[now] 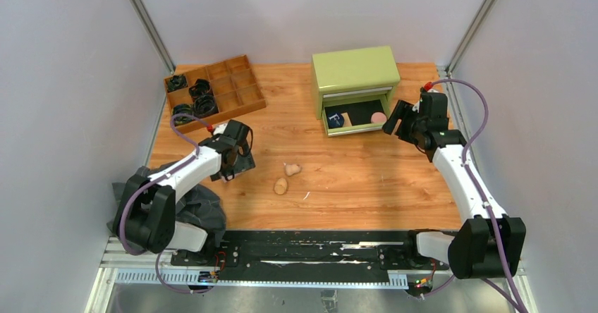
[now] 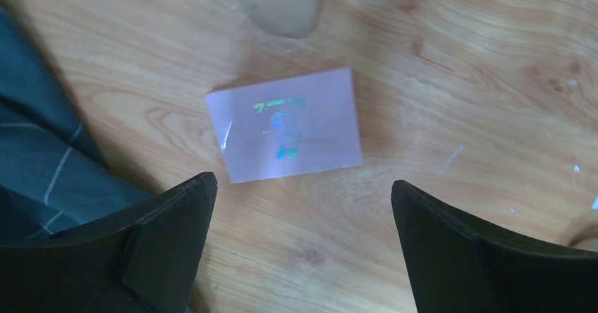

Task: Organize the makeup

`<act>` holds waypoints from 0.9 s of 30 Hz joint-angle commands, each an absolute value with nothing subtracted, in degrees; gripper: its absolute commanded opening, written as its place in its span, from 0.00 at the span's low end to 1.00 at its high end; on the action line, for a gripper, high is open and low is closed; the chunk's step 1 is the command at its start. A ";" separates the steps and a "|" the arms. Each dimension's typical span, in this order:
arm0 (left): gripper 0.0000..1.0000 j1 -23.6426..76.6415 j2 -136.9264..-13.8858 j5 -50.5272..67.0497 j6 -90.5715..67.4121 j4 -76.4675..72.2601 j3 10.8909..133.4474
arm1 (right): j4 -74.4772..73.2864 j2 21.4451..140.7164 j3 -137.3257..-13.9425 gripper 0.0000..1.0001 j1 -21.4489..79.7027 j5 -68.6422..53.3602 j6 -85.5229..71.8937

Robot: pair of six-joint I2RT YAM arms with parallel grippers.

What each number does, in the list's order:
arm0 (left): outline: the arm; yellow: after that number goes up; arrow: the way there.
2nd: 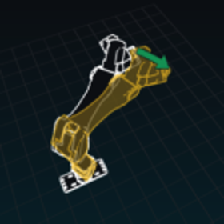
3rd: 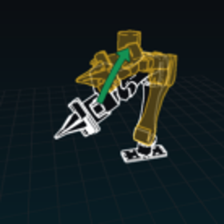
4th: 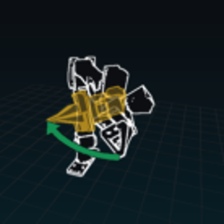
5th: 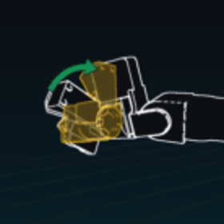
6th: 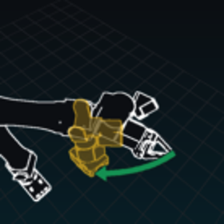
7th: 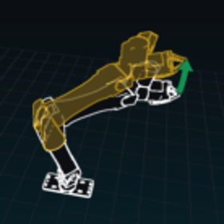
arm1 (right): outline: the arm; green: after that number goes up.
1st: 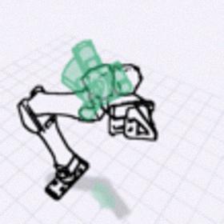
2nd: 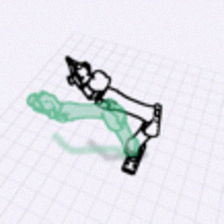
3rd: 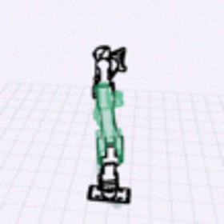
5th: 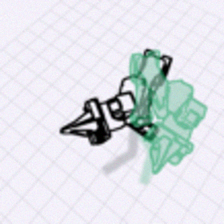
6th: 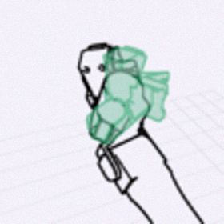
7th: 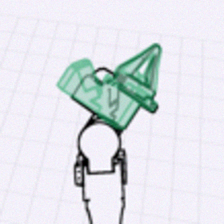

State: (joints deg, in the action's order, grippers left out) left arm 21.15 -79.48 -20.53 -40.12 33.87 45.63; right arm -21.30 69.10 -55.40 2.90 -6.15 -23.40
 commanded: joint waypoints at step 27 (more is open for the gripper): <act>0.68 17.26 -79.60 -16.61 -46.43 25.19 39.73 | -22.89 67.53 -54.78 0.73 3.66 -8.89 -23.47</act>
